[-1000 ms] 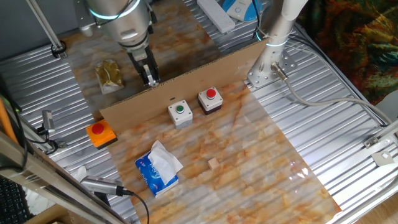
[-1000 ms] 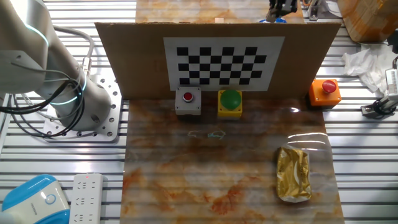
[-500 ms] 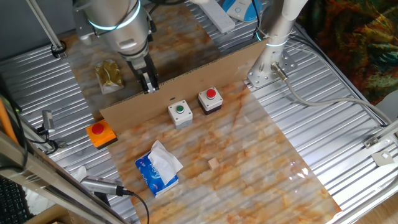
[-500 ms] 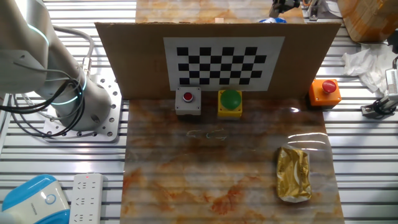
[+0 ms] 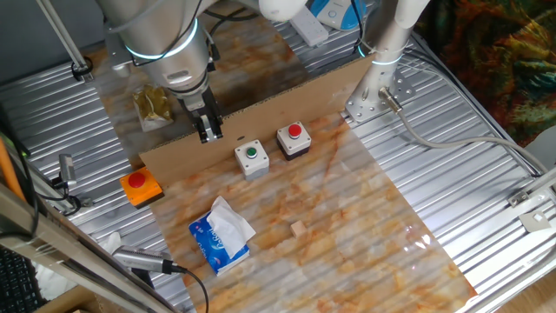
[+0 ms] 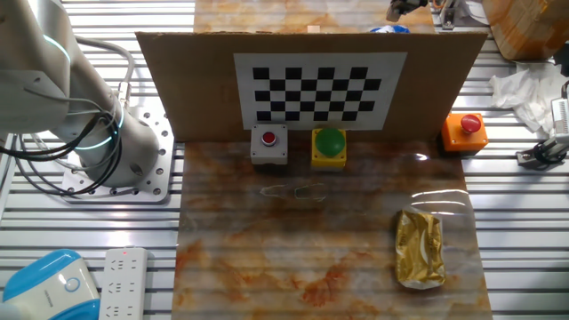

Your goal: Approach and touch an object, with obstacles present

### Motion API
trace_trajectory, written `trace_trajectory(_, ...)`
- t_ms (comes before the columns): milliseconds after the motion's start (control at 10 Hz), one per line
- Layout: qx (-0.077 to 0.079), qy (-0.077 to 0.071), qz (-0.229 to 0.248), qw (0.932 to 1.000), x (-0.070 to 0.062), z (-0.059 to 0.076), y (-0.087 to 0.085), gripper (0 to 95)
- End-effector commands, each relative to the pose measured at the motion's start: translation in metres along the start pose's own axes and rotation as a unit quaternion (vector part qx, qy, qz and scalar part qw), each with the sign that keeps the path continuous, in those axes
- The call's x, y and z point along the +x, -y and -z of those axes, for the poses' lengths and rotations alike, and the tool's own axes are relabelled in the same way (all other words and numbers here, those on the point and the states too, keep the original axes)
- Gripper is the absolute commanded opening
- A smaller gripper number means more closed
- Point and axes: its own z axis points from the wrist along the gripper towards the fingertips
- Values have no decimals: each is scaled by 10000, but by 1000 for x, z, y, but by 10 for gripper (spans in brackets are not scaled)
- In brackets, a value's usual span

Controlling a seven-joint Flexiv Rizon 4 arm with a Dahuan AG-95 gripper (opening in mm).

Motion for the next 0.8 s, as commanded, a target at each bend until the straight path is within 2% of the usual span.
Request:
trace_trajectory(100,-13,9,1,10000,0,-2,0,0)
trace_trajectory(800,-36,35,-42,10000,-7,-22,-12,0)
